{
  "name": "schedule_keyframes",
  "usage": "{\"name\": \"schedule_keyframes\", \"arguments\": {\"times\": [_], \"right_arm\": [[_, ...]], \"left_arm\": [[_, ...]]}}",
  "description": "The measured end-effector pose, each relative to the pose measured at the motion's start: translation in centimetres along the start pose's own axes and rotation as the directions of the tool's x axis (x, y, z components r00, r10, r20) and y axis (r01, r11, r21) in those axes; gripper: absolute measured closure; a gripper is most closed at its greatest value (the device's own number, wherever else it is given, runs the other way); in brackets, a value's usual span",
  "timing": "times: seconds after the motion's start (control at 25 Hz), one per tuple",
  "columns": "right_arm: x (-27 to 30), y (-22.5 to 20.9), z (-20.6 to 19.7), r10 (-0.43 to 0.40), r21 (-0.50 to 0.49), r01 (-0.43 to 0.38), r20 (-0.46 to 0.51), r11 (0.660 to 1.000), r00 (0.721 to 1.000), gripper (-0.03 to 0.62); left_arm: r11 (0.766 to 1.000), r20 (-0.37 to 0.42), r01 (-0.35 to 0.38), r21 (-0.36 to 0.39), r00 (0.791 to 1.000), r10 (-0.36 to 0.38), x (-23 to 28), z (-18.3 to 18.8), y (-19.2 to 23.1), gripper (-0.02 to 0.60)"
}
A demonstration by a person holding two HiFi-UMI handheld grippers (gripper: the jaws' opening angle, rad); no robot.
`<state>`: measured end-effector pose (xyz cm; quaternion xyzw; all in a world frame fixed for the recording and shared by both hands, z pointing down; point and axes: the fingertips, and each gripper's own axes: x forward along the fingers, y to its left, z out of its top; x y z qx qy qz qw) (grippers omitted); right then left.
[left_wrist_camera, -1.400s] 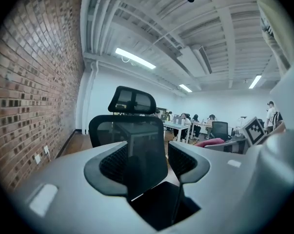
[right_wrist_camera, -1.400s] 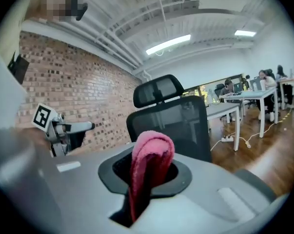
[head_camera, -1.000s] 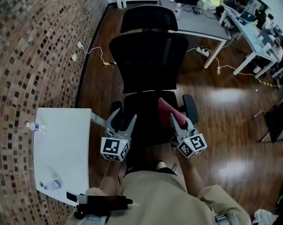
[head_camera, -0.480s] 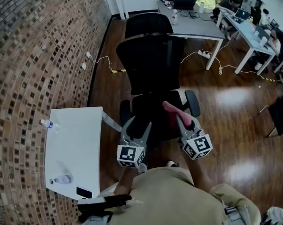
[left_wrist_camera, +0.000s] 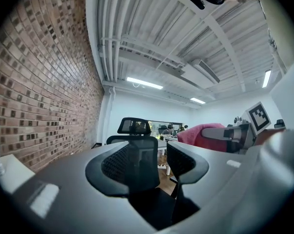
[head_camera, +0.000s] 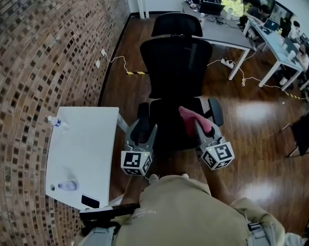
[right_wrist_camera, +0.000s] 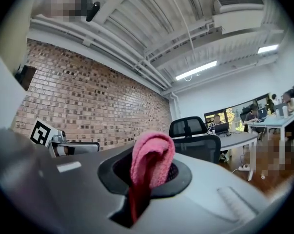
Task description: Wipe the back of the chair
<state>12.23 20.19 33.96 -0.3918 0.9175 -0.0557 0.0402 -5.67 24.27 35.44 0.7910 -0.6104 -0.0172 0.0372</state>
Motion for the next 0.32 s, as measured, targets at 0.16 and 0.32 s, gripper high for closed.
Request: {"name": "schedule_keyframes", "arguments": {"times": [0.16,0.32], "right_arm": [[0.3,0.0,0.3,-0.012,0.01,0.012,0.003,1.0,1.0,0.565],[0.6,-0.1,0.2,-0.04,0.001,0.04,0.01,0.999,0.999,0.565]], "left_arm": [[1.0,0.009,-0.012,-0.002,1.0,0.012,-0.1,0.1,1.2,0.359],[1.0,0.023,0.008,-0.003,1.0,-0.008,0.6,0.6,1.8,0.36]]}}
